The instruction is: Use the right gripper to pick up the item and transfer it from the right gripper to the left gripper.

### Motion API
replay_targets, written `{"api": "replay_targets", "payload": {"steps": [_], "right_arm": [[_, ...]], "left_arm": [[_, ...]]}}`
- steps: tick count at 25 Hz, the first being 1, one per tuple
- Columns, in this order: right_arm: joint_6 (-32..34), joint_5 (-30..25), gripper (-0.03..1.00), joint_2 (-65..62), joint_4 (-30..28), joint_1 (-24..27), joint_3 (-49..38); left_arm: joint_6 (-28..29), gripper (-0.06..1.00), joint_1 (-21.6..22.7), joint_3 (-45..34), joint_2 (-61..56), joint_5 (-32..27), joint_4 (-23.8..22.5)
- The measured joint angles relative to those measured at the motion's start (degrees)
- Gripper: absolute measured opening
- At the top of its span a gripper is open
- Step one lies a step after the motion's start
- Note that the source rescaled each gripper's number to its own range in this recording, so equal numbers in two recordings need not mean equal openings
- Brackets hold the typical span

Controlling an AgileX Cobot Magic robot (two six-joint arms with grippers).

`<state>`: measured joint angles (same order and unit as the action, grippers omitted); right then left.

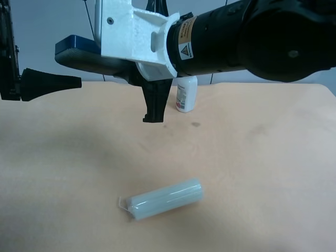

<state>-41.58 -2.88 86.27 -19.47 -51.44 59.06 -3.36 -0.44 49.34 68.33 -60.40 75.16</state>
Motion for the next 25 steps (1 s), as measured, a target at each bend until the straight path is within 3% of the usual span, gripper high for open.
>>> {"api": "replay_targets", "payload": {"steps": [9, 25], "right_arm": [[-3.72, 1.35, 0.00, 1.82, 0.00, 0.00, 0.00], [-3.90, 7.33, 0.00, 5.17, 0.06, 0.00, 0.00]], "left_arm": [[0.14, 1.00, 0.00, 0.00, 0.00, -4.62, 0.99], [3.36, 1.00, 0.00, 0.00, 0.00, -4.13, 1.12]]}}
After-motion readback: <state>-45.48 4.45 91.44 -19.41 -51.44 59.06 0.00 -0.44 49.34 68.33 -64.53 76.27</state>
